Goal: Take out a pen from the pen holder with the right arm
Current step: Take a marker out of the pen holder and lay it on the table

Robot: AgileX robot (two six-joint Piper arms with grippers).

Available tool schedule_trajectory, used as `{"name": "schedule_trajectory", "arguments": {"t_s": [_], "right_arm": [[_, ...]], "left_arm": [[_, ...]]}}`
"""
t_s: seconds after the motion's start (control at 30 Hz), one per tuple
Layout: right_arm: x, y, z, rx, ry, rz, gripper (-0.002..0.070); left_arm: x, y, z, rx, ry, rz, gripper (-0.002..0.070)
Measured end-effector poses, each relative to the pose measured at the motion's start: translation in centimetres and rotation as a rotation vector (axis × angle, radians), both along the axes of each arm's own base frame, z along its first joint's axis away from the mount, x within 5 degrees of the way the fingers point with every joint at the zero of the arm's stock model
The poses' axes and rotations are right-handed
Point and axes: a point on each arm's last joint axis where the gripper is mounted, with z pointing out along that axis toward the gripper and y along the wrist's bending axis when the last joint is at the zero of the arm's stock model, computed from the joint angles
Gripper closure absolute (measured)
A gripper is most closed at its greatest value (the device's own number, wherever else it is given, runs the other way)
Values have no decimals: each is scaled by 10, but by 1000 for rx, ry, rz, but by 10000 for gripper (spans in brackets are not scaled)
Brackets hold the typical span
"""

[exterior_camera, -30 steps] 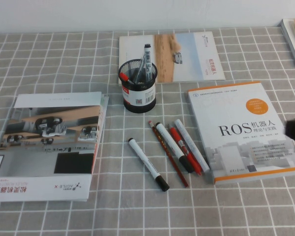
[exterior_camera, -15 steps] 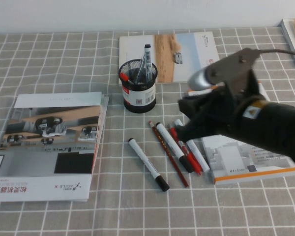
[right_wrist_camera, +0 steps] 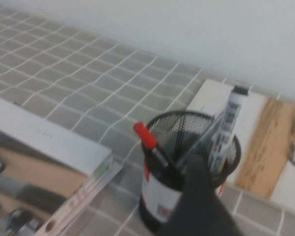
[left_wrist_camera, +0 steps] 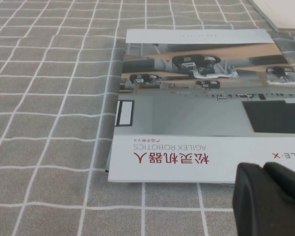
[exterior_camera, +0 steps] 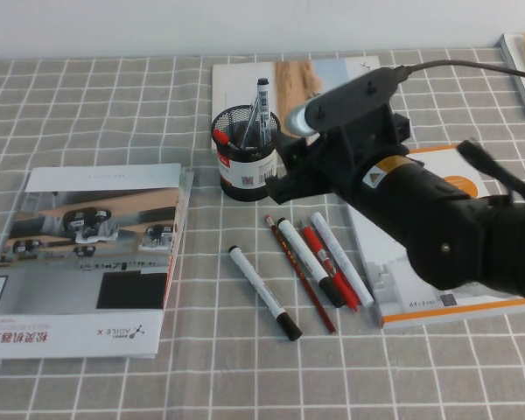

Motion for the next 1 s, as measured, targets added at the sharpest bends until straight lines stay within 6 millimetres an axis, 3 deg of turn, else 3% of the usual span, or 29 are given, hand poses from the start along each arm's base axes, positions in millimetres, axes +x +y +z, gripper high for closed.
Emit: {"name": "schedule_trajectory", "arguments": {"t_s": [0.1,0.23,0.67,1.0], "right_arm": [[10,7,-3,10,-45,-17,243],[27,19,-10,25,-84,-35,220],[98,54,-34,94,-95,-106,218],[123,59,-44,115,-77,-131,241]], "left_arm": [[0,0,0,0,0,0,680],[0,0,0,0,0,0,680],[0,0,0,0,0,0,680],[0,0,0,0,0,0,680]]}}
